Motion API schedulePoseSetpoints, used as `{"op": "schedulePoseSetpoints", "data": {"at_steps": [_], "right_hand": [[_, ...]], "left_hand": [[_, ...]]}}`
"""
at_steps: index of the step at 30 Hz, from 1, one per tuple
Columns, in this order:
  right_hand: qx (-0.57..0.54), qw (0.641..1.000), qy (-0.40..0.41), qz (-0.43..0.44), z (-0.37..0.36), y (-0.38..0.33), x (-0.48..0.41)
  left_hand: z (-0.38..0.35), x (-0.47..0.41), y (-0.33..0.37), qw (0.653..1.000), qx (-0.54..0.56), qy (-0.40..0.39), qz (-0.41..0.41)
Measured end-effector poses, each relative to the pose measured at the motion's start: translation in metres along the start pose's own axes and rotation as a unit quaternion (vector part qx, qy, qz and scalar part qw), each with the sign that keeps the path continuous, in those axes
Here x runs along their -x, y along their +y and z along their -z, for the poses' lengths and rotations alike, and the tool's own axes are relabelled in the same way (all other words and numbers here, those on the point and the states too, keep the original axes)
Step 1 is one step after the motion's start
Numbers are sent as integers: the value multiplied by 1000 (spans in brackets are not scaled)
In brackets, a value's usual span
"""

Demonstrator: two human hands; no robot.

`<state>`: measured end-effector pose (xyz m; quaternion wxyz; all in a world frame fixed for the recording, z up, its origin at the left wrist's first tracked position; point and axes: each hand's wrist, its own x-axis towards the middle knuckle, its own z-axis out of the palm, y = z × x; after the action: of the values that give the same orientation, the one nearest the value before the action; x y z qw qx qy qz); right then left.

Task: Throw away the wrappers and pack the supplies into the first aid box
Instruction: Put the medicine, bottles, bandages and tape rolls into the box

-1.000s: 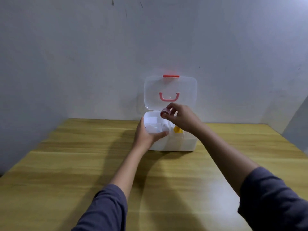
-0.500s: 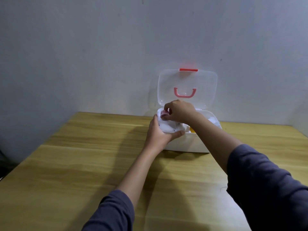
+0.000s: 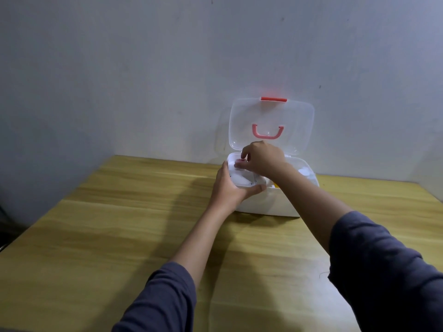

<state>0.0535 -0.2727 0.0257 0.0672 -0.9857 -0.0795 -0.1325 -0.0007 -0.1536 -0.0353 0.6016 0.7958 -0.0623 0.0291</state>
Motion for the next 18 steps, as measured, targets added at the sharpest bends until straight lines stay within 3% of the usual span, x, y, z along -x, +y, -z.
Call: {"op": "schedulePoseSetpoints", "data": {"at_steps": [8,18], "right_hand": [[-183,983,16,-18,5,6,1],[-136,990,-28,29,4,0,-4]], "left_hand": [[0,-4,-4,1000,1,1,-5],[0,-2,-2,1000,-2,-3,-4]]}}
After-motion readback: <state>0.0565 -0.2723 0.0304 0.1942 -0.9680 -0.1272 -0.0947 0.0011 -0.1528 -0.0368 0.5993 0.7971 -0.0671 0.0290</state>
